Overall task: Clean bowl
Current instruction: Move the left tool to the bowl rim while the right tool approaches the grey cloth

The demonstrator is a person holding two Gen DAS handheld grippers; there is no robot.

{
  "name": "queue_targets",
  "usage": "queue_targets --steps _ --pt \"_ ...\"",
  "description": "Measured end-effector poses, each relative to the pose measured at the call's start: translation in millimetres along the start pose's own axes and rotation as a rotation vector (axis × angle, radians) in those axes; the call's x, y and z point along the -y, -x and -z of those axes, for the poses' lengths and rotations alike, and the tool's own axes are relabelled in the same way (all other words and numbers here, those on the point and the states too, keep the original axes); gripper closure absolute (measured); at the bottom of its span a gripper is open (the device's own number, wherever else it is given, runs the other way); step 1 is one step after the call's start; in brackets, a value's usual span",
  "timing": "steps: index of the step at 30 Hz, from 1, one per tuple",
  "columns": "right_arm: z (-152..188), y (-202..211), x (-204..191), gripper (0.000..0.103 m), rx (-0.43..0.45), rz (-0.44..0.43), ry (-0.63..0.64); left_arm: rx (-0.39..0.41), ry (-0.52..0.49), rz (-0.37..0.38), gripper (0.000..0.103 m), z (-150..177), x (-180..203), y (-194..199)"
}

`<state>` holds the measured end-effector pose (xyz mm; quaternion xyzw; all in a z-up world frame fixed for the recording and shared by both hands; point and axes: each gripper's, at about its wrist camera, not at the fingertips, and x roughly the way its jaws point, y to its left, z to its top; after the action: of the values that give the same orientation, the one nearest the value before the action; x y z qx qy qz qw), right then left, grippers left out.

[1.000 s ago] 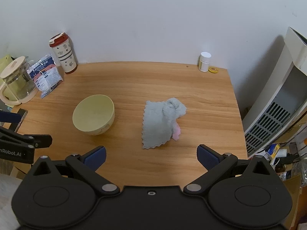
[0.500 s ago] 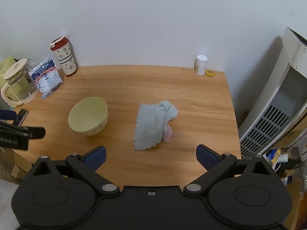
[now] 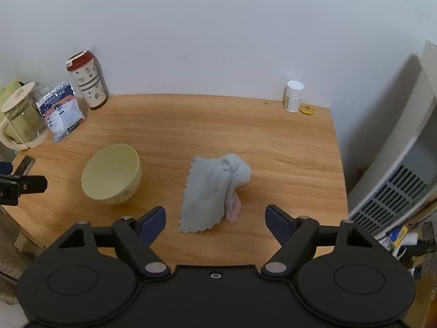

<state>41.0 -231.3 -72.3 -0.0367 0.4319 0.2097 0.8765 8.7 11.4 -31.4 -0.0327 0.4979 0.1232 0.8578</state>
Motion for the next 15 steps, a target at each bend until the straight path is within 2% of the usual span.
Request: queue_targets --steps 2,7,11,15 --pt "-5 -11 -1 0.024 -0.012 -0.001 0.002 -0.012 -0.021 -0.001 0.0 -5 -3 -11" --pt "-14 -42 -3 0.024 -0.047 0.023 0.014 -0.055 -0.05 0.017 0.0 -16 -8 -40" --pt "-20 -65 -3 0.024 -0.068 0.029 -0.003 -0.064 -0.087 -0.024 0.001 -24 -9 -65" --pt "-24 -92 0 0.024 -0.111 0.046 -0.014 -0.104 -0.091 0.055 0.001 -29 -13 -88"
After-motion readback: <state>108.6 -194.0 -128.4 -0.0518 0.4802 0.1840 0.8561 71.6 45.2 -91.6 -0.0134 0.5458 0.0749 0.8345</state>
